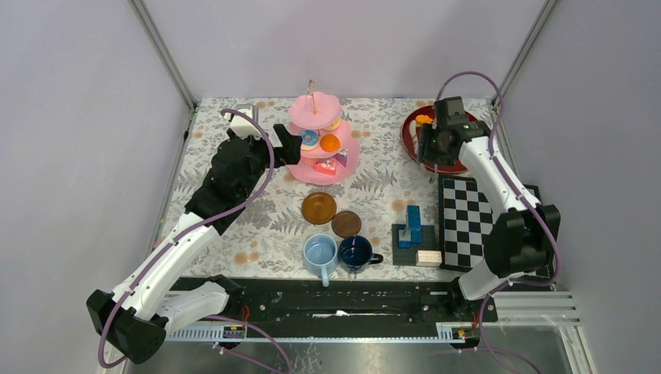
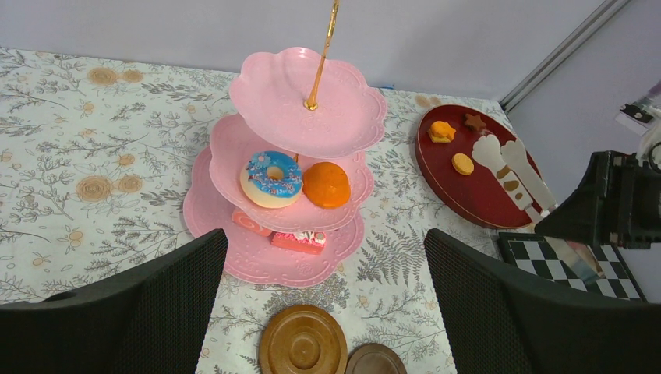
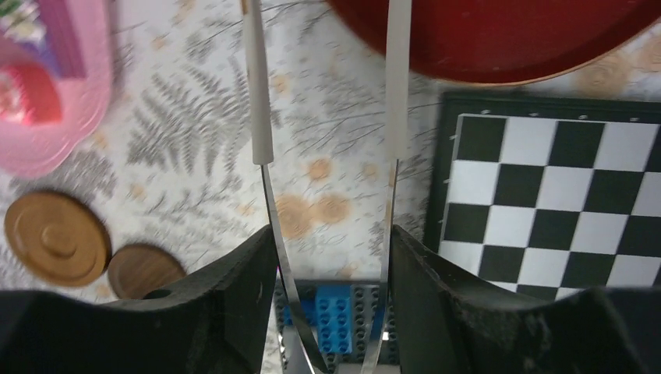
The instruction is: Serve the afternoon tea
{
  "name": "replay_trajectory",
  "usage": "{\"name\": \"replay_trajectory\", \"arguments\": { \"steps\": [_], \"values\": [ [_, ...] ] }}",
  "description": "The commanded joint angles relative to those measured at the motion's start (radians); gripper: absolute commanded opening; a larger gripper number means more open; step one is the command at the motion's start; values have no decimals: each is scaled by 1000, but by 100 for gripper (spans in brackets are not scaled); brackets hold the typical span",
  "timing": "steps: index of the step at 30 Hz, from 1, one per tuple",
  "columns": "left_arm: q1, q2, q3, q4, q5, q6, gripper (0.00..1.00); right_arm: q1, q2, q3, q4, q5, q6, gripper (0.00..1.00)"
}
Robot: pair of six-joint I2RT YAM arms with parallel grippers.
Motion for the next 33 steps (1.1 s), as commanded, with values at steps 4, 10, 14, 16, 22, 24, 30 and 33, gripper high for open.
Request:
{"name": "replay_trajectory", "arguments": {
  "steps": [4, 10, 14, 16, 22, 24, 30, 33],
  "values": [
    [4, -6, 9, 29, 9, 6, 99, -174, 199, 170, 50, -124, -42, 60],
    [0, 1, 10, 29, 10, 6, 99, -275, 387, 362, 14, -234, -24, 61],
    [-6, 4, 12, 27, 8, 9, 99, -323, 481, 456, -5, -332, -15, 62],
    [-12, 6, 13, 26, 7, 11, 99, -345, 507, 479, -4, -344, -3, 63],
    [-27, 14, 15, 23, 3, 12, 99, -423, 507, 415, 92, -422, 91, 62],
    [-30, 14, 16, 21, 0, 14, 99, -452, 496, 368, 146, -477, 126, 62],
    [-36, 17, 18, 19, -4, 17, 99, -515, 494, 289, 241, -585, 195, 61],
    [-36, 17, 17, 18, -5, 17, 99, -555, 502, 258, 310, -650, 240, 61]
  ]
}}
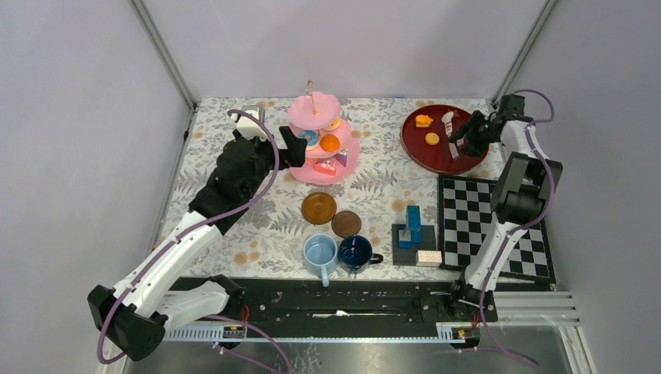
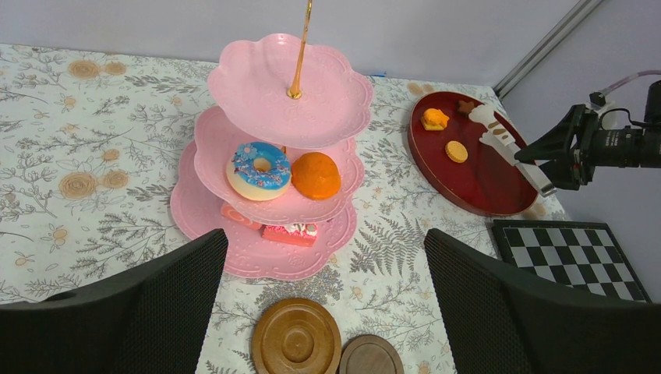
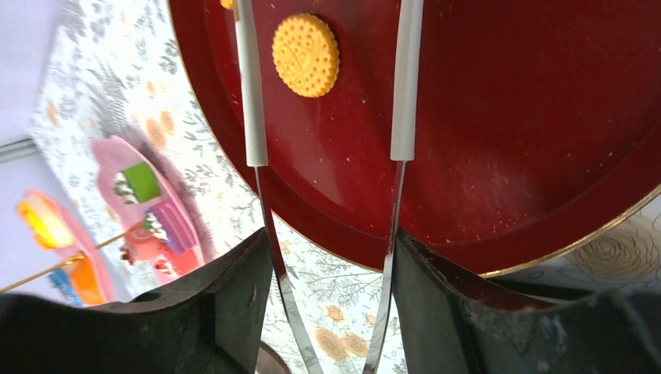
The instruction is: Serve the afternoon tea
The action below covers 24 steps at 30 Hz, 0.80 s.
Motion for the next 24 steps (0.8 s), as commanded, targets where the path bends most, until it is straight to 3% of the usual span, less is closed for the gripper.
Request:
{"name": "replay_trajectory", "arguments": {
  "steps": [1, 5, 24],
  "values": [
    [-3, 2, 18, 21, -5, 16, 99, -43, -13, -21, 148, -149, 92, 60],
    [-4, 5, 18, 21, -4, 16, 99, -46, 46, 37, 134, -205, 89, 60],
    [-3, 11, 19, 19, -6, 18, 99, -46, 188, 165, 116, -191, 87, 53]
  ]
}}
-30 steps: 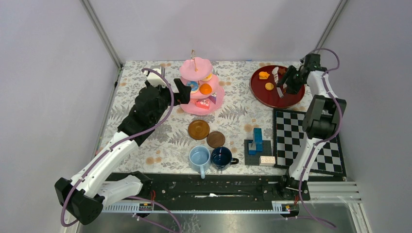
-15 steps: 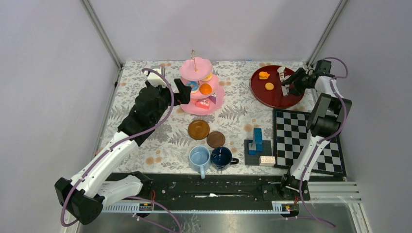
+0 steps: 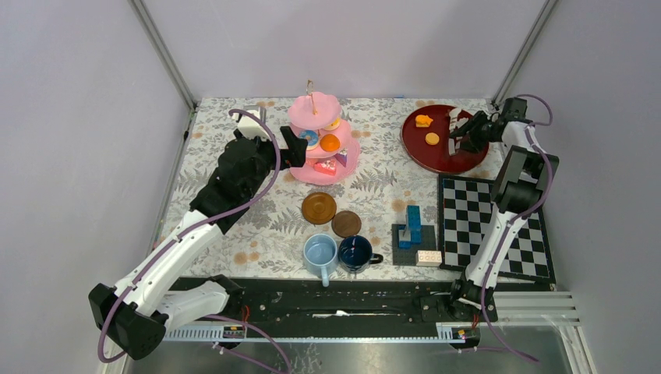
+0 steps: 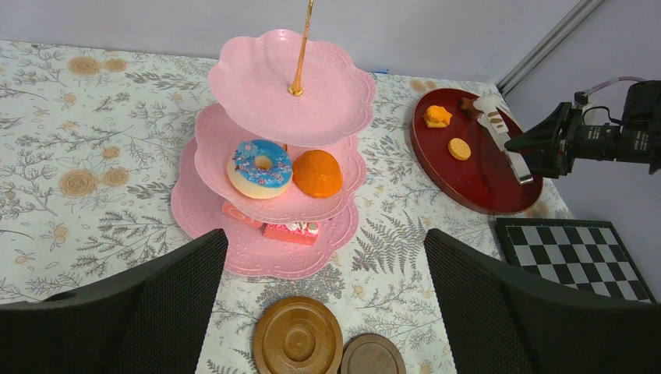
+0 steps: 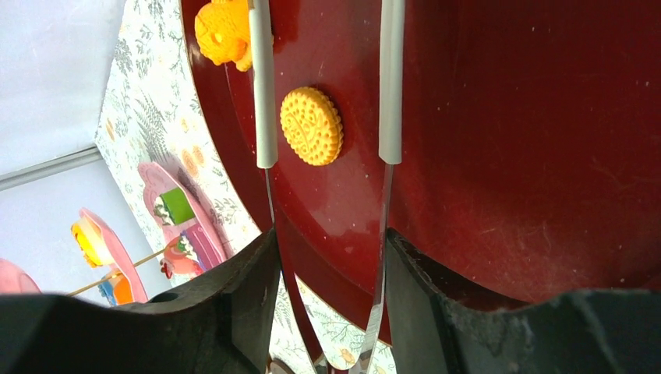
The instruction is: Serve the afternoon tea
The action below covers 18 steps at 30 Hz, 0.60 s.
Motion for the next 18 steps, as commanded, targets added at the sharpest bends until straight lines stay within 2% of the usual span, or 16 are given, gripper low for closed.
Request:
{"name": "replay_trajectory", "arguments": {
  "steps": [1, 18],
  "values": [
    [-3, 2, 19, 20, -7, 17, 99, 6, 23, 66, 10, -37, 10, 53],
    [-1, 5, 18, 18, -5, 15, 99, 25, 115, 195, -32, -63, 18, 48]
  ]
}}
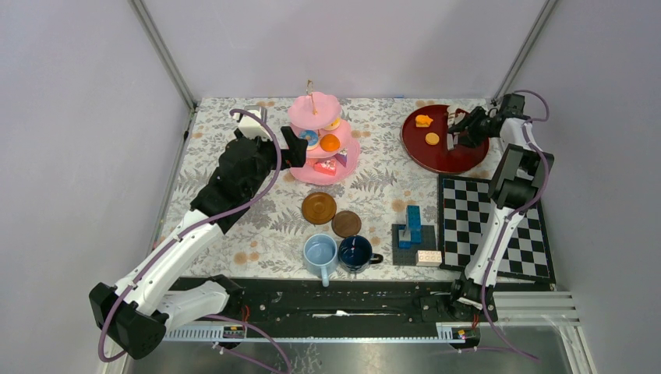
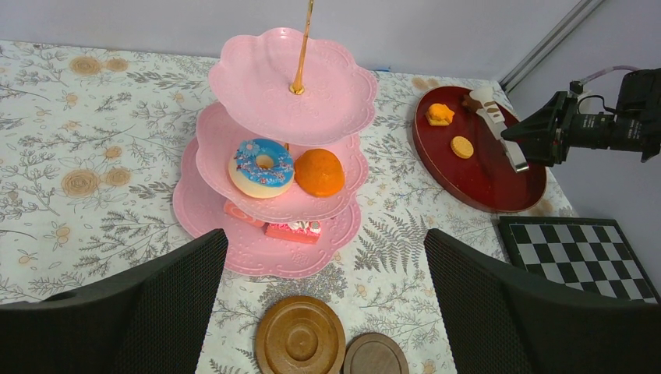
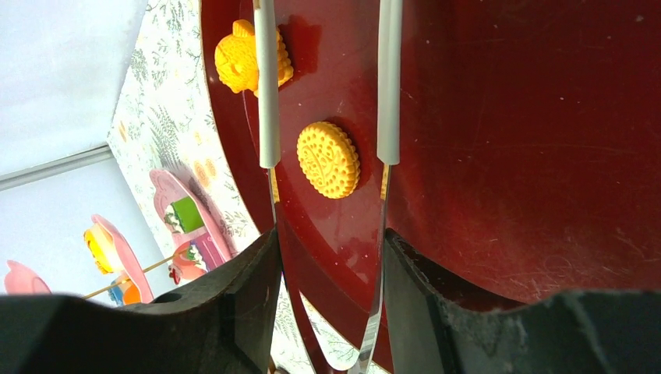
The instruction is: Serve the afternoon tea
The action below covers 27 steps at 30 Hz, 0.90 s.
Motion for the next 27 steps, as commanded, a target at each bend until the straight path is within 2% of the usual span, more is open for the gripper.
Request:
{"name": "replay_trajectory", "arguments": {
  "steps": [1, 8, 11, 17, 20, 23, 27],
  "values": [
    [-2, 1, 19, 19, -5, 9, 99, 19, 23, 67, -16, -31, 12, 47],
    [-2, -4, 19, 20, -5, 7, 99, 21, -5, 68, -28, -3, 12, 36],
    [-2, -5, 19, 20, -5, 7, 99, 21, -18, 61, -27, -10, 15, 27],
    [-2, -10, 18, 19, -6, 7, 99, 20, -46, 32, -16, -20, 27, 22],
    [-2, -11, 18, 20, -5, 7, 99, 22, -64, 23, -21, 0, 18, 22],
    [-2, -12, 18, 21, -4, 6, 99, 24, -74, 31, -61, 55, -24, 30],
    [-2, -13, 18, 21, 0, 4, 99, 45, -65, 85, -167, 153, -112, 34]
  ]
}}
